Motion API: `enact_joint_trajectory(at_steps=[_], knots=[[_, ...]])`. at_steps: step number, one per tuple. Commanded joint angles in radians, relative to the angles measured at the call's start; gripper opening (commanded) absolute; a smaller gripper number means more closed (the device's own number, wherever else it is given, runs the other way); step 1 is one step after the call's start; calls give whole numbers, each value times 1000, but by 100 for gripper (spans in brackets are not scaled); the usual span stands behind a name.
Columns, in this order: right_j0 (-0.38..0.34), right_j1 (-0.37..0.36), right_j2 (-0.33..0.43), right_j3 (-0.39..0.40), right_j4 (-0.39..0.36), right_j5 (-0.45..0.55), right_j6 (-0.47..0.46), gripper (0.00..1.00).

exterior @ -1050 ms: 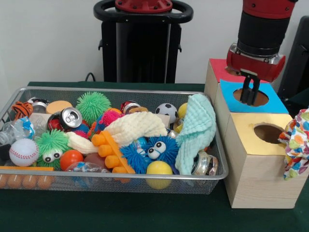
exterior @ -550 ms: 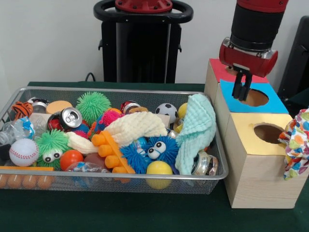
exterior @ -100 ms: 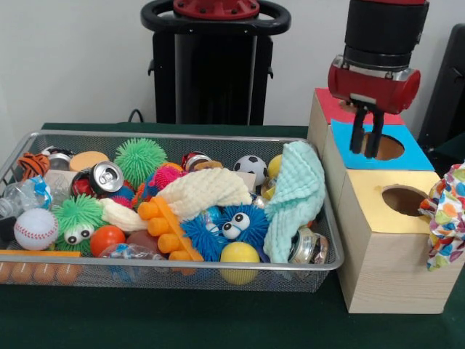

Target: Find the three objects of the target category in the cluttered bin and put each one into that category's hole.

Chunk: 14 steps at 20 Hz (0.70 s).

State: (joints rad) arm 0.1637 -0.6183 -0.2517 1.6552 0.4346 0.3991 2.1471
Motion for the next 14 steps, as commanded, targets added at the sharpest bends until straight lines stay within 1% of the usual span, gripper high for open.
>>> enact_joint_trajectory(at_steps=[1, 3, 5, 7, 9, 11, 14], knots=[[-37, 25, 137, 125, 31, -210, 221, 100], [-8, 41, 111, 118, 31, -290, 263, 100], [-11, 47, 122, 121, 39, -341, 270, 100], [-36, 43, 171, 145, 32, -405, 282, 100], [-75, 35, 238, 168, 17, -464, 293, 100], [-103, 31, 281, 180, 7, -495, 301, 100], [-133, 18, 326, 200, -1, -518, 305, 100]])
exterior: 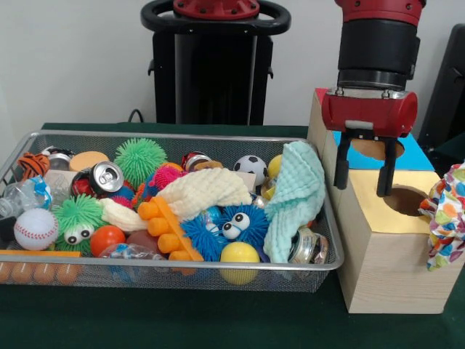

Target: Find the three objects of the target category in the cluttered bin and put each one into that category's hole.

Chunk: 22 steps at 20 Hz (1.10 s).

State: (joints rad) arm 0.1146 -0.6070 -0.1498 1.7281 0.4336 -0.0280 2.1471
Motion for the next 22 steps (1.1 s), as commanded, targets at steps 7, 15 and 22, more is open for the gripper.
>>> enact_joint_trajectory(at_steps=[7, 15, 22], knots=[[-170, -13, 335, 171, -40, -145, 307, 100], [-206, -27, 395, 204, -37, -159, 299, 100], [-215, -72, 408, 233, -6, -101, 275, 100]])
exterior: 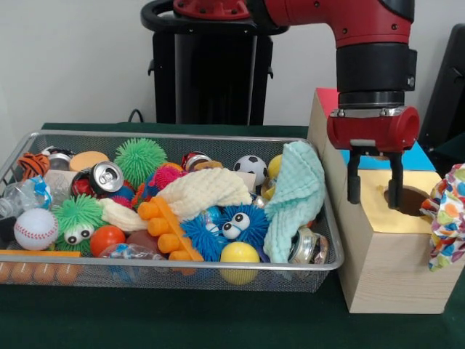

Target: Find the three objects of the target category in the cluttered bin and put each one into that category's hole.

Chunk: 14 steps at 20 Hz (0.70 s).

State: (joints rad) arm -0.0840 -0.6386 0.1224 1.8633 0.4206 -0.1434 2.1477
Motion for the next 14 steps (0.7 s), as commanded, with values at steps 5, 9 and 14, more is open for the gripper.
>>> enact_joint_trajectory(at_steps=[5, 9, 14], knots=[[-27, -53, 150, 108, 13, 27, 269, 100], [-27, -63, 151, 115, 21, 32, 265, 100], [-24, -83, 157, 127, 34, 41, 270, 100]])
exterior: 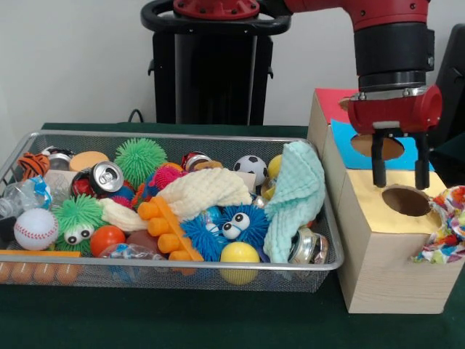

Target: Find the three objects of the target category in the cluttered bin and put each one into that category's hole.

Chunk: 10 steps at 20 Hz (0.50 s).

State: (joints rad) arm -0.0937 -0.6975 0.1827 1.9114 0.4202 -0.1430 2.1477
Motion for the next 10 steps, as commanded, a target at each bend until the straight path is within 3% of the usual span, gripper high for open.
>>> enact_joint_trajectory(at_steps=[1, 10], knots=[[-21, -29, 102, 79, 34, 44, 270, 100], [-15, -35, 99, 76, 46, 46, 263, 100]])
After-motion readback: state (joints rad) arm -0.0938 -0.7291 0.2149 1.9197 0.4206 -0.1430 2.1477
